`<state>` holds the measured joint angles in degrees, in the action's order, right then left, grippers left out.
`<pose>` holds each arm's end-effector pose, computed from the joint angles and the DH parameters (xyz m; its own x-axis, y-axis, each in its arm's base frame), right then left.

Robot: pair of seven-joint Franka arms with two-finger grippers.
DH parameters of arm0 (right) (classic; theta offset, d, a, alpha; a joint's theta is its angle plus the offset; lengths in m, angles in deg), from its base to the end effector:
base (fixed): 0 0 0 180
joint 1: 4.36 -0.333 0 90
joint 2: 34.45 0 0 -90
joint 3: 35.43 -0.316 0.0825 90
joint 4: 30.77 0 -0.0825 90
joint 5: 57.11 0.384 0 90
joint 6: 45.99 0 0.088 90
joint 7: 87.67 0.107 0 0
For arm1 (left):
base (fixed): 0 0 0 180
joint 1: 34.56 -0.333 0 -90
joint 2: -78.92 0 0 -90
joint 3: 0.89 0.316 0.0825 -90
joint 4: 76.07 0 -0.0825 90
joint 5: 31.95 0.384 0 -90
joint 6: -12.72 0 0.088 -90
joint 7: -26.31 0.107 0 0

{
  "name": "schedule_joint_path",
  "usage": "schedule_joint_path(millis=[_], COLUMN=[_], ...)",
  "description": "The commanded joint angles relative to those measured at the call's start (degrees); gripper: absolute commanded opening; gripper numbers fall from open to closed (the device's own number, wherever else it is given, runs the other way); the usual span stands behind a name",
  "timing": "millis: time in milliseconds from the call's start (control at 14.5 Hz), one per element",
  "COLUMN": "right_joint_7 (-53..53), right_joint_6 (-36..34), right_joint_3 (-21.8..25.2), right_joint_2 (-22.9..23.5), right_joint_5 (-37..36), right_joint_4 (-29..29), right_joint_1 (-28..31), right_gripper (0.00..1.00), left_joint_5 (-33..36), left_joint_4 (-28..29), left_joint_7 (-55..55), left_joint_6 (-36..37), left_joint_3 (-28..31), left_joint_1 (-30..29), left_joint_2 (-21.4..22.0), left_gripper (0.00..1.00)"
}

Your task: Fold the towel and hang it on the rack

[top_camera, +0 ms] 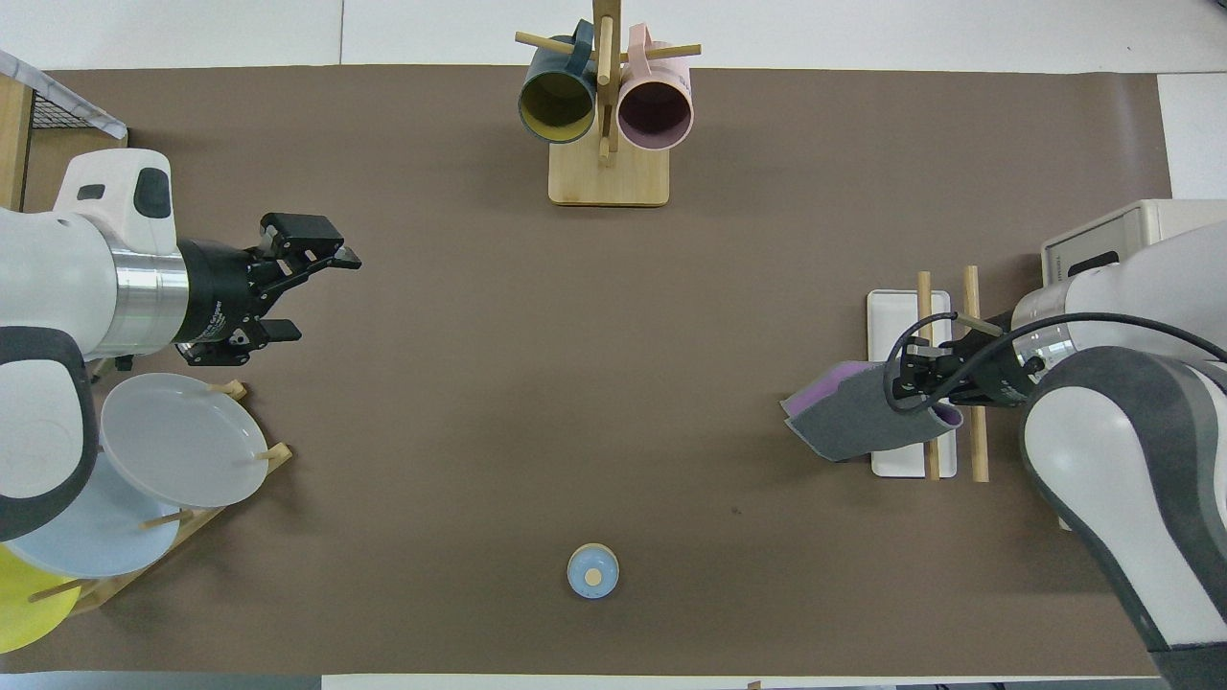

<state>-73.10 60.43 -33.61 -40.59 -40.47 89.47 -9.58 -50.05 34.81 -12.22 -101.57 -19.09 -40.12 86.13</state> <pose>0.5045 0.0519 0.4597 0.9424 -0.2631 -0.2067 -0.3067 -0.9261 -0.2197 0.5242 -0.1448 0.5560 0.8522 0.5219 -0.0367 0.5064 -0.8053 0.3082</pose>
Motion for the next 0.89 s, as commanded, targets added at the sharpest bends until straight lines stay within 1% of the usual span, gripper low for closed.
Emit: schedule_joint_path(millis=[0, 69, 138, 206, 344, 481, 688, 825], right_joint_7=[-6.55, -8.66, -10.51, -13.05, -16.57, -19.48, -23.96, -26.60], right_joint_6=[1.76, 2.03, 2.29, 2.82, 3.61, 3.70, 4.49, 4.40], right_joint_3=[-0.50, -0.50, -0.50, -0.50, -0.41, -0.50, -0.41, -0.41], right_joint_2=[-1.33, -1.33, -1.24, -1.15, -0.89, -0.72, -0.54, -0.54], right_joint_5=[-1.95, -3.52, -5.02, -6.78, -7.76, -11.17, -13.47, -14.61], right_joint_4=[2.36, 2.45, 2.37, 2.19, 2.02, 1.67, 0.88, 0.09], right_joint_1=[3.01, 3.81, 4.16, 4.43, 5.48, 5.84, 6.27, 6.98], right_gripper=[0.00, 0.00, 0.00, 0.00, 0.00, 0.00, 0.00, 0.00], left_joint_5=[9.10, 12.27, 15.00, 16.77, 17.75, 17.66, 17.58, 17.05], left_joint_4=[-9.25, -12.85, -15.15, -16.91, -19.12, -17.73, -13.25, -12.88], left_joint_7=[9.58, 12.40, 14.86, 18.02, 26.01, 32.00, 32.12, 31.94], left_joint_6=[9.32, 12.49, 15.30, 17.33, 21.46, 24.37, 22.99, 22.01], left_joint_3=[3.94, 8.23, 11.75, 13.18, 13.55, 13.99, 13.90, 13.90], left_joint_1=[3.07, 7.70, 11.41, 13.10, 13.11, 12.85, 12.50, 12.06], left_joint_2=[-4.21, -5.70, -6.50, -7.20, -7.91, -7.04, -5.02, -4.92], left_gripper=[1.00, 1.00, 1.00, 1.00, 1.00, 1.00, 1.00, 1.00])
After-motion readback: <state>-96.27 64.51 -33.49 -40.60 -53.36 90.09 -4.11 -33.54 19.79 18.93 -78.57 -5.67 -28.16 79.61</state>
